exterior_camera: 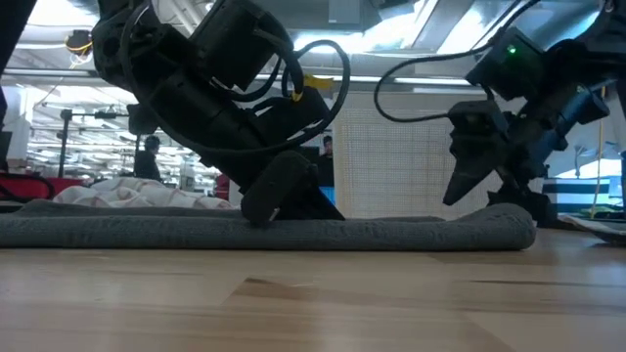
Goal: Fold towel
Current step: Fold the gray towel
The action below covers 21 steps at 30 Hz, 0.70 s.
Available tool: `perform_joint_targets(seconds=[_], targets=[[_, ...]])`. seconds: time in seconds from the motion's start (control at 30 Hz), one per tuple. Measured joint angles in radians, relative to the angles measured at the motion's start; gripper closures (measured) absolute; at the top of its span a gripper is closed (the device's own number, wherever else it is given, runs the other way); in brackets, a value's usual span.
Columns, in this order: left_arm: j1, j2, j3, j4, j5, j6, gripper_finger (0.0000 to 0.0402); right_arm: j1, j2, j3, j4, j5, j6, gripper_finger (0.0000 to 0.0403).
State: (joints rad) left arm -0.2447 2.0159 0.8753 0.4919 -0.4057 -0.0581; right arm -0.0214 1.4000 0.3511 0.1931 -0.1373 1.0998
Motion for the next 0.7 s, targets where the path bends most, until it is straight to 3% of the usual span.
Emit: perform_joint_targets(seconds=[0.43, 0.53, 0.7], targets=[[0.002, 0.001, -0.001, 0.018, 0.001, 0.035, 0.0247, 0.075, 0.155, -0.001, 0.263, 0.033, 0.064, 0.0122], [0.002, 0.001, -0.001, 0.019, 0.001, 0.035, 0.0247, 0.078, 0.159, -0.003, 0.282, 0.059, 0.056, 0.0149], [0.002, 0.001, -0.001, 0.018, 0.000, 0.033, 0.0247, 0.085, 0.160, -0.003, 0.281, 0.103, 0.040, 0.0230]])
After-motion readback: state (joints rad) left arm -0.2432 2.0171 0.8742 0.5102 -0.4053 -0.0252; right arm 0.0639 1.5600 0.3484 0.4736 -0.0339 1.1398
